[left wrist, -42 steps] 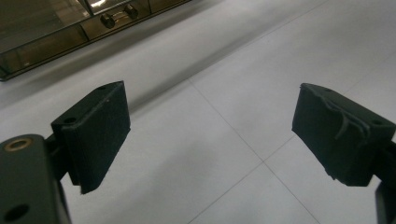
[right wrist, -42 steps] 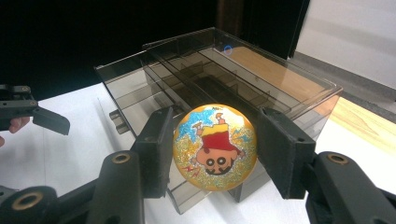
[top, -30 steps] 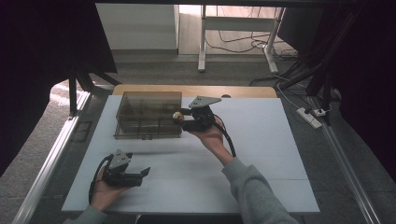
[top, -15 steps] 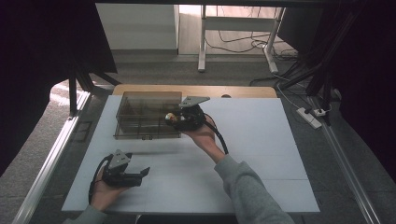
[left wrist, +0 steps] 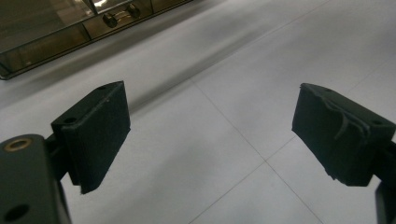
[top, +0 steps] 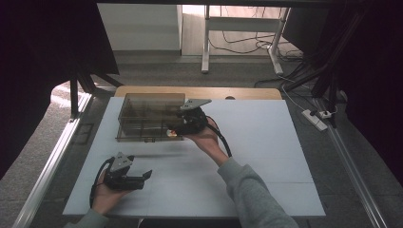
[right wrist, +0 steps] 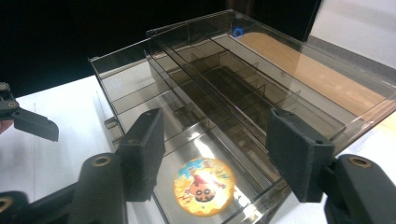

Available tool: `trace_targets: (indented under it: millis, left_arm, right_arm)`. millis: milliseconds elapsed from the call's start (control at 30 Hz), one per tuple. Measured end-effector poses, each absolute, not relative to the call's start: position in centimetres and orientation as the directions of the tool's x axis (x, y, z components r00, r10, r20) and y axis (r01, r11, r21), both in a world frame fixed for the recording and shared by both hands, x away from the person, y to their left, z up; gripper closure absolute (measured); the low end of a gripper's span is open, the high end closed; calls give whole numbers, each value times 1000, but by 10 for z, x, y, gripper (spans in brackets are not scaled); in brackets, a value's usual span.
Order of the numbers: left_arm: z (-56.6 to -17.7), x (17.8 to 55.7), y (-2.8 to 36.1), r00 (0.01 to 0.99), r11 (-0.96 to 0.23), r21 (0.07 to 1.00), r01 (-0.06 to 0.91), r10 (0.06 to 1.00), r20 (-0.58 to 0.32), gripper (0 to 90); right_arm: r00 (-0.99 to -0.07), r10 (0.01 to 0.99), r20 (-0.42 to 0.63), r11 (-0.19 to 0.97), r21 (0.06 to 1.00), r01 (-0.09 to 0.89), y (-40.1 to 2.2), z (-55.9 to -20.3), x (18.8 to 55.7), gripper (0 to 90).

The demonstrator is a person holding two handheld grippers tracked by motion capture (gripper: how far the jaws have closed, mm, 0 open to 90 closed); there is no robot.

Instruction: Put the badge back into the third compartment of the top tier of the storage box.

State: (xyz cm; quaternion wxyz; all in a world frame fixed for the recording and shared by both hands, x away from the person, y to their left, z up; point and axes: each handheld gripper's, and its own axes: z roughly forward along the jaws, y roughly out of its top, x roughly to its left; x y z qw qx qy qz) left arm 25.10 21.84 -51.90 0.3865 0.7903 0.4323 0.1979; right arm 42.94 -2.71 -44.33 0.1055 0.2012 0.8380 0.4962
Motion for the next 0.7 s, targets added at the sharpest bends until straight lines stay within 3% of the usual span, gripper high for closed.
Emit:
trace_targets:
  millis: [700]
  left_arm:
    - [-521, 256, 217, 544, -325, 776, 541, 838, -29, 118]
  right_arm:
    - [-876, 482, 13, 419, 875, 244, -85, -442, 420, 333]
